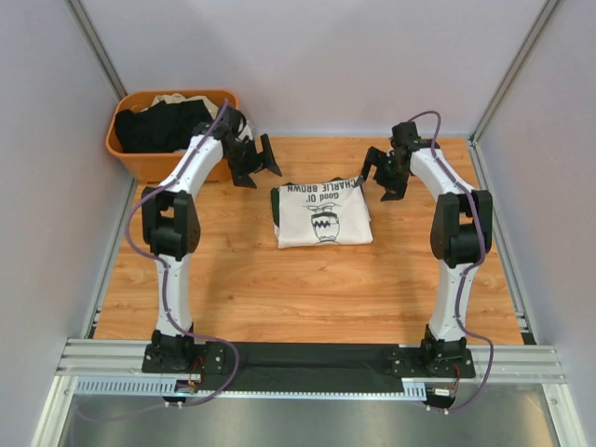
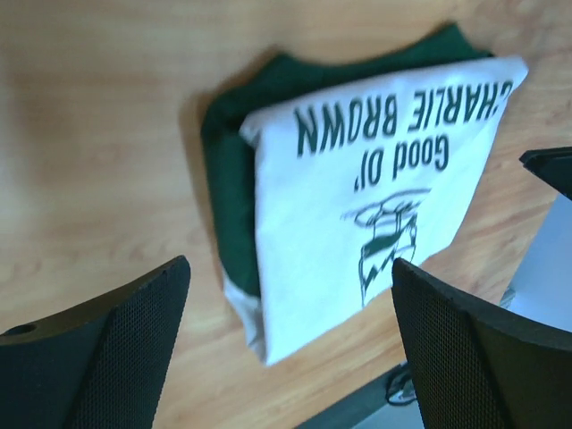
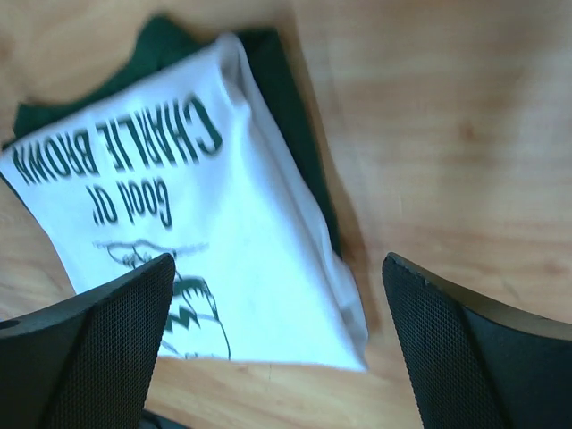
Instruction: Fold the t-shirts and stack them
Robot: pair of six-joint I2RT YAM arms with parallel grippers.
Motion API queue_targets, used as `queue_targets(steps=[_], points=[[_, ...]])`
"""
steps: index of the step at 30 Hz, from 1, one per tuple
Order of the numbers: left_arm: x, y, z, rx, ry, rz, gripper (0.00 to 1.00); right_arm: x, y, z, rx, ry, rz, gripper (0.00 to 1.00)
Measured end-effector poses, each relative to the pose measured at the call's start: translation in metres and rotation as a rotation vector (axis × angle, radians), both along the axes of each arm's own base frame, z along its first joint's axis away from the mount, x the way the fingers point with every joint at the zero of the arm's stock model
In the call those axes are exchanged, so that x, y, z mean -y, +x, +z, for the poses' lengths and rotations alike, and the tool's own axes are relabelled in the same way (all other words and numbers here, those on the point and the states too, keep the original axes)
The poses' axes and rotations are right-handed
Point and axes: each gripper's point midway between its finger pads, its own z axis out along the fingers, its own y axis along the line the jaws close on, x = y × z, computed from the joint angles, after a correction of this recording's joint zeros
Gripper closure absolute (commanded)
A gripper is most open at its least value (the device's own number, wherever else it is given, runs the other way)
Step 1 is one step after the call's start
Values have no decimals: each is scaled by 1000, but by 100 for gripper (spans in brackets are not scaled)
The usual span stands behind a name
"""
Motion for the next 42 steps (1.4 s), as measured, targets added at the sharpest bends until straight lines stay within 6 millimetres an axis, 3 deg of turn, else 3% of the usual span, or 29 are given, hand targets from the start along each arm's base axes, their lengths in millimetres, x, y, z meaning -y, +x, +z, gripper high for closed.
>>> queue_targets(steps=[2,4,8,12,15,20,26,27,30,32,37,40,42], points=[[-10,-25,6,-35,11,9,0,-2,-27,-1,-31,0,11,0],[-15,-36,21,-18,8,13,0,-7,-45,1,-26,17,36,1],[-16,-45,58,63,3,7,0,-16,-56,-2,-4,54,81,1],[-9,-71,86,128,17,-33,1,-18,-47,-9,26,81,103,8],[-11,-107,95,139,38,-57,3,-13,-27,-15,47,94,104,12],[-36,-173,96,162,87,-36,4,-8,4,-34,62,107,108,22],[-67,-231,92,220,148,8,4,-30,23,-50,83,219,172,53],[-71,-236,90,223,160,12,4,-35,22,-53,79,243,186,73],[-81,-250,85,233,194,20,4,-47,19,-62,75,283,219,100],[-86,-258,78,228,210,20,5,-51,15,-64,66,317,230,100],[-100,-279,59,208,269,13,6,-35,19,-63,55,316,193,100],[-111,-288,60,239,311,14,5,-3,30,-58,62,230,144,100],[-116,-290,64,273,328,15,5,29,44,-49,91,149,102,100]])
